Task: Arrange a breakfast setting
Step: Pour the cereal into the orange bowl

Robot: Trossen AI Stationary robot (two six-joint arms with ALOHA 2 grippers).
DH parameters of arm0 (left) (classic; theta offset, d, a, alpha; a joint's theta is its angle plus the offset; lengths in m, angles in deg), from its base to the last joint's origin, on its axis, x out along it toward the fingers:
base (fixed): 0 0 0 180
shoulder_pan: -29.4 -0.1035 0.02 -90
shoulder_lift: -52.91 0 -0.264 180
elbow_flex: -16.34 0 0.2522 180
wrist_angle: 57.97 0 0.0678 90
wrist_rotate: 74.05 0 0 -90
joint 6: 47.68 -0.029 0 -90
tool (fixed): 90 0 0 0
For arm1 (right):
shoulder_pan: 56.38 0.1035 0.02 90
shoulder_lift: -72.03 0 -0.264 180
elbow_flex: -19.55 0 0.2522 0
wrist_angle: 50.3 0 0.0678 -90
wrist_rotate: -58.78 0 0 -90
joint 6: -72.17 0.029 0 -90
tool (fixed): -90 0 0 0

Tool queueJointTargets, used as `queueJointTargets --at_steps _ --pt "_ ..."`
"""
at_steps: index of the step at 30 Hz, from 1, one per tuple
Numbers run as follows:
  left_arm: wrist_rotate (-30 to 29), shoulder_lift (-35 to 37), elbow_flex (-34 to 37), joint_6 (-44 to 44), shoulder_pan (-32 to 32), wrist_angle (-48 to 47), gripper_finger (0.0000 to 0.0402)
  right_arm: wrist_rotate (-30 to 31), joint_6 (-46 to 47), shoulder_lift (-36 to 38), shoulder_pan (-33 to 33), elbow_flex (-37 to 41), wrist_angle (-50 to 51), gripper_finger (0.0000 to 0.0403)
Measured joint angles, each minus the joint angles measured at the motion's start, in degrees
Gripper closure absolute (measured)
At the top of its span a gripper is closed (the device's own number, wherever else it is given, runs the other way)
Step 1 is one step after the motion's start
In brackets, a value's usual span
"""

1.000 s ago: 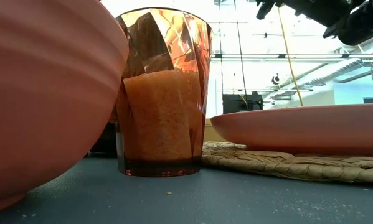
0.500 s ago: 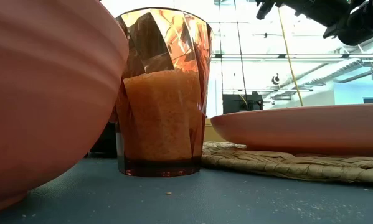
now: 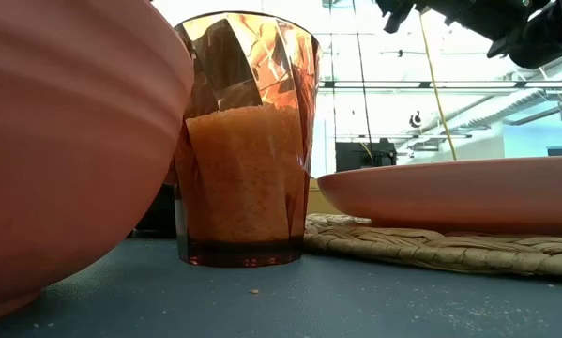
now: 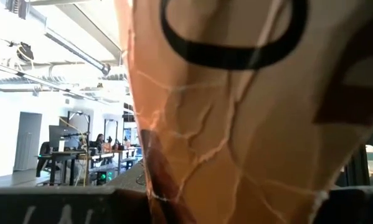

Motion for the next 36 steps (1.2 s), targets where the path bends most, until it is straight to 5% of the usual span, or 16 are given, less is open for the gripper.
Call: queueJointTargets --at_steps 10,25,36 --pt "0.1 2.2 0.1 -0.1 0.1 -0.6 0.0248 0.2 -0.2 1.1 0.0 0.0 3.0 0.0083" --pt "-1.4 14.9 0.1 -5.8 0.4 -8.2 0.0248 4.6 -1.5 14.3 0.0 0.1 27.9 0.0083" --pt "-15.9 30.4 0.0 -11.9 0.4 -26.6 0.0248 4.5 -1.5 17.0 0.0 0.1 33.6 0.0083"
